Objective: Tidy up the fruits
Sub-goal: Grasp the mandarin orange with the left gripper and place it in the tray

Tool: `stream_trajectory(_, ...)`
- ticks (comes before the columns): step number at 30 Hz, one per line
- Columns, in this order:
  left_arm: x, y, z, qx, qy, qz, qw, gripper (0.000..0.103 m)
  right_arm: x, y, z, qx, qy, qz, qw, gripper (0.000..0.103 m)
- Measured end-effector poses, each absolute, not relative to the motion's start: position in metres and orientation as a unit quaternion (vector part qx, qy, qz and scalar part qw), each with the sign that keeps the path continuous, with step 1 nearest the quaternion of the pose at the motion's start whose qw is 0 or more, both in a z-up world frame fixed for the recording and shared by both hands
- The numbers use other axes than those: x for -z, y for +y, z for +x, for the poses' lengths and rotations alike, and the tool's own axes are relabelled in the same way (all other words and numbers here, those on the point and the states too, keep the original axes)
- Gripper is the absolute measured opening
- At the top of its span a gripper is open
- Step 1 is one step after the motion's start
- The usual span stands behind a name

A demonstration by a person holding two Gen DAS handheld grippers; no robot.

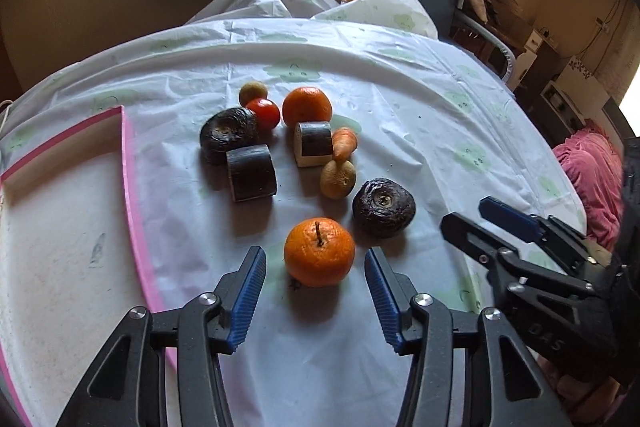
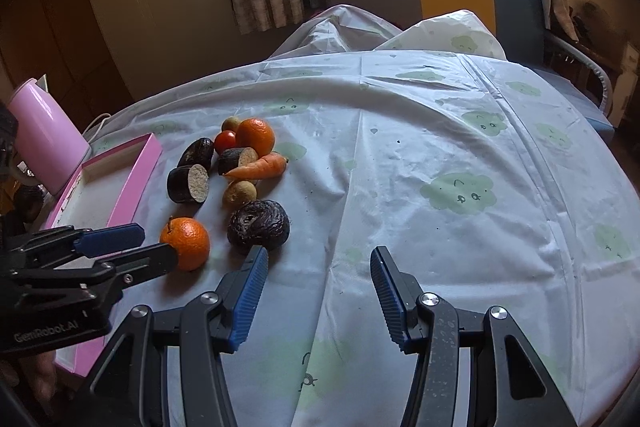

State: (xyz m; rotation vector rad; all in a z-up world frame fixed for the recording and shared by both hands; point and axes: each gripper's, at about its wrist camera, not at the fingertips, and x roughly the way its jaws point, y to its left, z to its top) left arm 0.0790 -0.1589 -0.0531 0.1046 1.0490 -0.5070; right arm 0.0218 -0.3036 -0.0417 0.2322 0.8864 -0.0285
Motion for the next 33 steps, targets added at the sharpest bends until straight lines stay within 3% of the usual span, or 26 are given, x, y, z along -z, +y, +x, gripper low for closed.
stream_trajectory(2, 0.060, -0.164, 0.085, 0.239, 0.507, 0.043, 0.827, 0.052, 0.041, -0.306, 0.027, 0.012, 0.426, 0.115, 0.897, 0.054)
stream_trajectory(4, 0.068, -0.167, 0.088, 0.236, 0.510, 0.044, 0.826, 0.040, 0.040, -0.307, 0.031, 0.007, 0.424, 0.116, 0.898, 0.054)
stream_trajectory(20, 0.044, -0.138, 0.069, 0.239, 0.462, 0.012, 0.854, 0.039, 0.053, -0.299, 0.105, -0.070, 0.446, 0.209, 0.868, 0.022)
stream_trajectory(33, 0.013, -0.050, 0.072, 0.149, 0.421, -0.049, 0.893, 0.039, 0.074, -0.311, 0.138, -0.070, 0.462, 0.349, 0.812, 0.026)
